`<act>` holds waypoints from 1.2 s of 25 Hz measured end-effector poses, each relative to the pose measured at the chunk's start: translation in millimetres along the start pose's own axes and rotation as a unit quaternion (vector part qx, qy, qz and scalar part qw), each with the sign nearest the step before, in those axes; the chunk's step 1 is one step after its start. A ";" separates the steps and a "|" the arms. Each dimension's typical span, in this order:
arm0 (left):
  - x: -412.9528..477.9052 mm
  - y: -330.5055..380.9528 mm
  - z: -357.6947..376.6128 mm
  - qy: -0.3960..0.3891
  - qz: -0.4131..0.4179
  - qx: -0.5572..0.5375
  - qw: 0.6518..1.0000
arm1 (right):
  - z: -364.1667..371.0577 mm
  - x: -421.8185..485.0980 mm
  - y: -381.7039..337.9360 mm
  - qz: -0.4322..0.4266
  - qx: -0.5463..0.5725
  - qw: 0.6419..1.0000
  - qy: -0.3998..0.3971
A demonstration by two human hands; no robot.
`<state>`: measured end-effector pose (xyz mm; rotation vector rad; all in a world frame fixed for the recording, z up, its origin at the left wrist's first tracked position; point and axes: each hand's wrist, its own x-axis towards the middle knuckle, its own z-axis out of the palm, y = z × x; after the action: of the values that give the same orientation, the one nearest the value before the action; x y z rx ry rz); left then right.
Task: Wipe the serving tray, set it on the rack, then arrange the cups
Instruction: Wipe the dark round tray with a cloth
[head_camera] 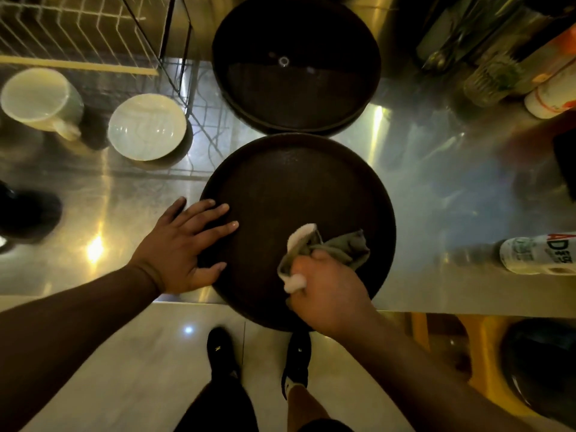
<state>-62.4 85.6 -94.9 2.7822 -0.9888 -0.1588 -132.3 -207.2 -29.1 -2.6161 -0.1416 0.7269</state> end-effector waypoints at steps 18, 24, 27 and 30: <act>-6.7 -8.1 7.4 0.043 -0.138 -0.039 0.989 | -68.1 130.6 -35.6 0.028 0.114 0.946 0.301; -7.0 -12.1 10.6 0.049 -0.130 -0.024 0.990 | -21.0 167.9 -79.6 -0.031 -0.002 0.977 0.211; -5.7 -10.6 7.5 0.044 -0.125 -0.015 0.991 | 9.2 137.5 -91.9 -0.124 -0.021 0.982 0.141; -5.6 -7.9 4.2 0.043 -0.125 -0.009 0.991 | 18.9 119.2 -88.3 -0.113 0.005 0.987 0.113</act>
<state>-62.5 94.6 -100.4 2.8601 -0.6147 -0.0807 -38.5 -95.6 -62.7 -2.5942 -0.3598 0.3490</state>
